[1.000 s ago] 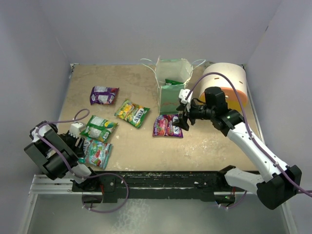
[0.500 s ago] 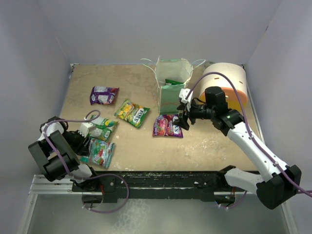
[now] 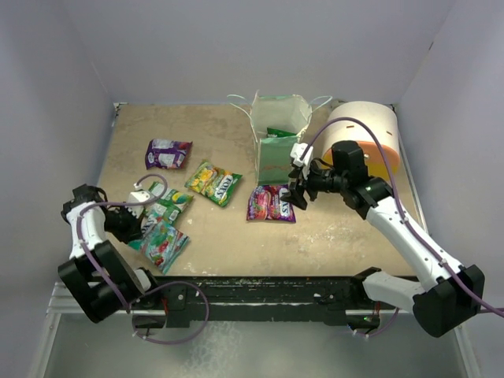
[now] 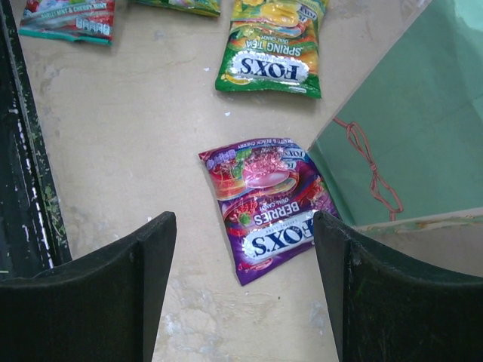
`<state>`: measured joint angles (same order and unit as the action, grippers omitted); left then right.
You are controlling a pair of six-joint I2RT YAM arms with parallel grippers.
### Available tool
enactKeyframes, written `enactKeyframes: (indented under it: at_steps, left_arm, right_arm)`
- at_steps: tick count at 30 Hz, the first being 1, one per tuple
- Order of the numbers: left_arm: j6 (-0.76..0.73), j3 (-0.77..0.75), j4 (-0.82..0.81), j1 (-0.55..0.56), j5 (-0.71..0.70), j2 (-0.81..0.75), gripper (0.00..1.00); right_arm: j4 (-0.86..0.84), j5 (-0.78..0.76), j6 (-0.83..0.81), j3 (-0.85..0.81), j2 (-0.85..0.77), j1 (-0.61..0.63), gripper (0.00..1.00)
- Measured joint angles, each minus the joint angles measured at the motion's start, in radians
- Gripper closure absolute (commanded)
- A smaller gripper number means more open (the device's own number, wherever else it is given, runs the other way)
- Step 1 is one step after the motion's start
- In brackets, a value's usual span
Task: Place the snacks into the paper bag
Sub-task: Pick up the snack from the center of the board.
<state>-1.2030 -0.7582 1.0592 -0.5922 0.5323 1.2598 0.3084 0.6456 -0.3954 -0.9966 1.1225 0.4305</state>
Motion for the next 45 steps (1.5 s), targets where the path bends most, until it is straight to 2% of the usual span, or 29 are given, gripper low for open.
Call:
enactKeyframes:
  at_steps: [5, 11, 17, 21, 25, 33, 41, 45]
  left_arm:
    - [-0.075, -0.032, 0.072, 0.004, 0.046, -0.144, 1.00]
    - [-0.152, -0.129, 0.188, 0.019, 0.177, -0.299, 1.00]
    - [-0.131, -0.286, 0.267, 0.053, 0.317, -0.291, 1.00]
    - [-0.062, -0.368, 0.267, 0.102, 0.368, -0.262, 1.00]
    - [0.042, -0.410, 0.231, 0.179, 0.377, -0.258, 1.00]
    - [0.306, -0.476, 0.089, 0.409, 0.340, -0.242, 1.00]
    - [0.490, -0.481, -0.058, 0.678, 0.209, -0.206, 1.00]
    - [0.555, -0.481, -0.109, 0.787, 0.146, -0.194, 1.00]
  right_arm:
    - [0.000, 0.000, -0.003, 0.019, 0.000, -0.008, 0.25]
    - [-0.013, 0.003, -0.026, 0.024, 0.000, -0.013, 0.25]
    - [-0.044, 0.081, -0.026, 0.027, 0.018, -0.013, 0.27]
    - [-0.061, 0.137, 0.001, -0.038, 0.104, 0.002, 0.27]
    - [-0.123, 0.143, 0.050, -0.124, 0.187, 0.052, 0.23]
    - [-0.274, 0.136, 0.182, -0.280, 0.336, 0.207, 0.15]
    - [-0.370, 0.136, 0.336, -0.366, 0.466, 0.252, 0.15]
    - [-0.396, 0.146, 0.386, -0.384, 0.507, 0.277, 0.20]
